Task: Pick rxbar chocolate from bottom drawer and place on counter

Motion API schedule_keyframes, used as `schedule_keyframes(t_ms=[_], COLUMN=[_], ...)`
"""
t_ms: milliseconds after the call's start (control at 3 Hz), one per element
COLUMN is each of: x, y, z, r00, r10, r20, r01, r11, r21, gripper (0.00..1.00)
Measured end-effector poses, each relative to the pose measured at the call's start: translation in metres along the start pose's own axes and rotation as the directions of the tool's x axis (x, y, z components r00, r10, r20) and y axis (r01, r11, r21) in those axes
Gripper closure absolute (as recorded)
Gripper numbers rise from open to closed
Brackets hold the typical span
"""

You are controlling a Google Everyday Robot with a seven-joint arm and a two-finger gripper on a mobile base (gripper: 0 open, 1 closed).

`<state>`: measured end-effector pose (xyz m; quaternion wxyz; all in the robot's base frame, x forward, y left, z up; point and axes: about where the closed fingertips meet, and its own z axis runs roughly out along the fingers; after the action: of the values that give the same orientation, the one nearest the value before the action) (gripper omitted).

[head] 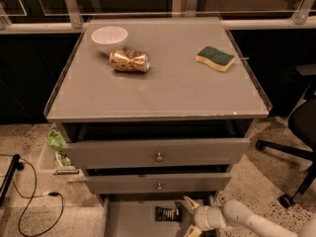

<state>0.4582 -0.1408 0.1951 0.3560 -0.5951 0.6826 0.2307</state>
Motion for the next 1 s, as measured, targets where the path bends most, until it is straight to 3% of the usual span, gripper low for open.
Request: schedule_keyframes(t_ms=[333, 1000], x=[0.005, 0.022], y=[-0.010, -0.013], z=[0.021, 0.062], r00=[1.000, 1.000], r10=[0.000, 0.008], r20=[0.030, 0.007], r01=[0.000, -0.008], r11=[1.0000, 0.9990], r21=[-0.001, -0.044], gripper=[0.00, 0.00])
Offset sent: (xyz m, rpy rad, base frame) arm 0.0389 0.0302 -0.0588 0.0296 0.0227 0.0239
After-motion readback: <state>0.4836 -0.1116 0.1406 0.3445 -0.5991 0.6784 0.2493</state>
